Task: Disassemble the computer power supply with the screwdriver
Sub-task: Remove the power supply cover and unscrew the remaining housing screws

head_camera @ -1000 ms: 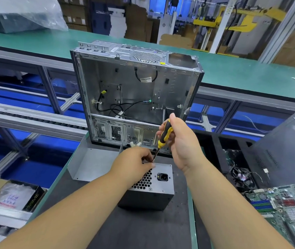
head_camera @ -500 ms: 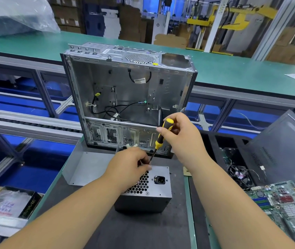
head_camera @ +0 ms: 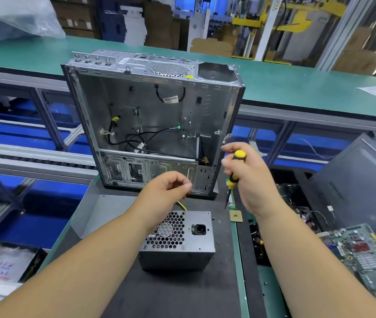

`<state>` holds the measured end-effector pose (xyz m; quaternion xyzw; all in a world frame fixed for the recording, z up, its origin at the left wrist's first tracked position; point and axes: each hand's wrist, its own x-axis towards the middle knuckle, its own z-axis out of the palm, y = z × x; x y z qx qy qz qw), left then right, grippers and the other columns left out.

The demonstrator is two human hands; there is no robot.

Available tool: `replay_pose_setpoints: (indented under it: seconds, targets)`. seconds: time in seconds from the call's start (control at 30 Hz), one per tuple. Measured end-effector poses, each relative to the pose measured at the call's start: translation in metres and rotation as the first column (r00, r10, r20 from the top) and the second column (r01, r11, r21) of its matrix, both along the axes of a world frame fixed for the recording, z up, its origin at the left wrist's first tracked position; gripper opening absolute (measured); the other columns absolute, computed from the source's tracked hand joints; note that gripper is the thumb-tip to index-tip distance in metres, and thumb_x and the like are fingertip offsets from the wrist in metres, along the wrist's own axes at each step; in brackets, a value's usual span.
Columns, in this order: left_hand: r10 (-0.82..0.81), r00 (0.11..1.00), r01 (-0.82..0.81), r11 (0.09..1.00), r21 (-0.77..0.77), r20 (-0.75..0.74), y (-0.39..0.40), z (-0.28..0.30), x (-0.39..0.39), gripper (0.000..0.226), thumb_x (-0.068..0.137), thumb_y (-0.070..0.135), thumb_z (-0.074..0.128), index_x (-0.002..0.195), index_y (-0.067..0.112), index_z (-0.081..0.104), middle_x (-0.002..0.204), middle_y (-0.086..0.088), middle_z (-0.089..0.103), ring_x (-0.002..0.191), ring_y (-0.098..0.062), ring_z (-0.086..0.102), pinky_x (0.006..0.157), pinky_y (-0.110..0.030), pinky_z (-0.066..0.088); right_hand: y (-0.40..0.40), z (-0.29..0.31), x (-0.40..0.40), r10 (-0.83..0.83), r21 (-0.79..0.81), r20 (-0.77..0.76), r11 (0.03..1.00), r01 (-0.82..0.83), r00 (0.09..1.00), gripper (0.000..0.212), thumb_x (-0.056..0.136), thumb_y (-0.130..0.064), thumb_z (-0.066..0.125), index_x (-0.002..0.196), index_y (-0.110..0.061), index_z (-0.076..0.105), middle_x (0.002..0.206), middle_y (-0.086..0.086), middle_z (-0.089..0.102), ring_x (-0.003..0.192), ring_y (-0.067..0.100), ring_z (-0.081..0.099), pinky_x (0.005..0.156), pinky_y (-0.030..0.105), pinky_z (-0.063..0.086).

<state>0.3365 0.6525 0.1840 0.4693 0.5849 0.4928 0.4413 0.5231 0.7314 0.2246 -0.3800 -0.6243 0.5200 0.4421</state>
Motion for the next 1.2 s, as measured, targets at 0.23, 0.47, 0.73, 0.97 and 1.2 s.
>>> replay_pose_setpoints:
  seconds: [0.23, 0.47, 0.73, 0.97, 1.2]
  targets:
    - [-0.022, 0.956, 0.061, 0.990, -0.125, 0.293, 0.019, 0.017, 0.037, 0.016, 0.092, 0.001, 0.059, 0.085, 0.012, 0.068, 0.065, 0.002, 0.063, 0.063, -0.008, 0.057, 0.065, -0.022, 0.045, -0.008, -0.019, 0.003, 0.019, 0.133, 0.295, 0.989, -0.061, 0.955, 0.014, 0.081, -0.020, 0.080, 0.089, -0.027, 0.071, 0.082, -0.007, 0.069, 0.077, 0.003, 0.062, 0.071, 0.014, 0.049]
    - [0.072, 0.953, -0.011, 0.979, -0.205, 0.293, 0.025, 0.009, 0.047, 0.011, 0.093, 0.019, 0.066, 0.087, 0.012, 0.074, 0.069, 0.003, 0.071, 0.063, -0.003, 0.064, 0.061, -0.017, 0.053, -0.003, -0.026, 0.018, 0.001, 0.148, 0.351, 0.987, -0.056, 0.936, 0.012, 0.081, -0.019, 0.081, 0.083, -0.029, 0.074, 0.083, -0.015, 0.071, 0.083, 0.002, 0.065, 0.076, 0.022, 0.053]
    - [0.061, 0.996, -0.069, 0.989, -0.129, -0.066, 0.027, -0.002, 0.048, 0.017, 0.087, 0.033, 0.073, 0.077, 0.019, 0.076, 0.073, 0.004, 0.073, 0.070, -0.006, 0.061, 0.076, -0.031, 0.051, 0.000, -0.035, 0.024, -0.008, 0.199, 0.455, 0.976, -0.093, 0.890, 0.018, 0.079, -0.016, 0.082, 0.085, -0.029, 0.071, 0.080, -0.012, 0.069, 0.080, 0.001, 0.063, 0.072, 0.017, 0.052]
    - [0.127, 0.943, -0.171, 0.978, -0.120, -0.306, 0.024, -0.006, 0.043, 0.017, 0.094, 0.041, 0.060, 0.086, 0.035, 0.074, 0.090, 0.011, 0.072, 0.088, -0.009, 0.065, 0.073, -0.027, 0.049, 0.014, -0.053, 0.020, -0.048, 0.215, 0.605, 0.971, -0.105, 0.795, 0.011, 0.085, -0.023, 0.074, 0.086, -0.034, 0.071, 0.083, -0.016, 0.067, 0.082, 0.003, 0.061, 0.072, 0.022, 0.052]
    - [0.181, 0.915, -0.234, 0.966, -0.107, -0.360, 0.013, -0.011, 0.034, 0.009, 0.093, 0.035, 0.062, 0.089, 0.037, 0.070, 0.086, 0.009, 0.066, 0.071, 0.010, 0.057, 0.062, -0.016, 0.040, 0.039, -0.095, 0.026, -0.007, 0.018, 0.786, 1.000, -0.012, 0.618, 0.010, 0.087, -0.023, 0.070, 0.082, -0.032, 0.069, 0.090, -0.011, 0.068, 0.084, 0.011, 0.062, 0.078, 0.034, 0.057]
